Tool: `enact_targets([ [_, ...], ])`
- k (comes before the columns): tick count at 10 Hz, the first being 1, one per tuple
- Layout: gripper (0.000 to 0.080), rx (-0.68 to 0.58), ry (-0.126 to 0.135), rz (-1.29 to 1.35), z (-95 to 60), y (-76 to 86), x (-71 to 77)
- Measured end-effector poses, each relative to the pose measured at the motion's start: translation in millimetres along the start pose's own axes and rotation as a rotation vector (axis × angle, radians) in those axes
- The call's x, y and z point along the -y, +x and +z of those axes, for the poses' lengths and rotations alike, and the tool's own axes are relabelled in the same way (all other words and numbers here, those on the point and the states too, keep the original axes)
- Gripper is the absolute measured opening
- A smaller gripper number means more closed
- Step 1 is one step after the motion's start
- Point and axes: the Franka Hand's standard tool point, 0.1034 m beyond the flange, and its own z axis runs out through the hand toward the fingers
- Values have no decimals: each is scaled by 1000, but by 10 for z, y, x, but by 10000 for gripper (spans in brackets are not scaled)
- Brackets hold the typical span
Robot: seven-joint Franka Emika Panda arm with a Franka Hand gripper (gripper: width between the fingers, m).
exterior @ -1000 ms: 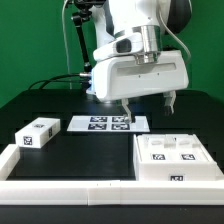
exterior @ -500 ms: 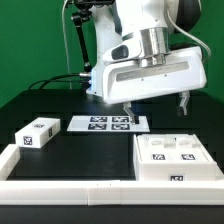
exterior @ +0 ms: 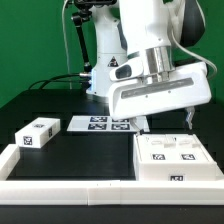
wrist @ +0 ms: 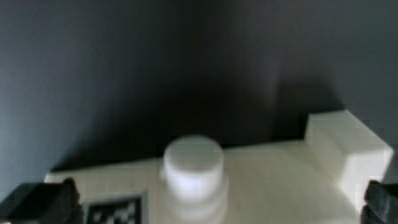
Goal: Assemble cabinet
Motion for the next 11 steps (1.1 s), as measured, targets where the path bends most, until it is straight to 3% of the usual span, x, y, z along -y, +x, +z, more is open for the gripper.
enact_targets([
  [3,797,-23,2,-10,233,-71,-82],
  [7,797,-45,4,-9,330,53,-138],
  [9,539,-42,3,-7,342,62,-166],
  [10,539,-42,4,-9,345,58,-158],
  [11,364,-41,3,-13,345,54,-169],
])
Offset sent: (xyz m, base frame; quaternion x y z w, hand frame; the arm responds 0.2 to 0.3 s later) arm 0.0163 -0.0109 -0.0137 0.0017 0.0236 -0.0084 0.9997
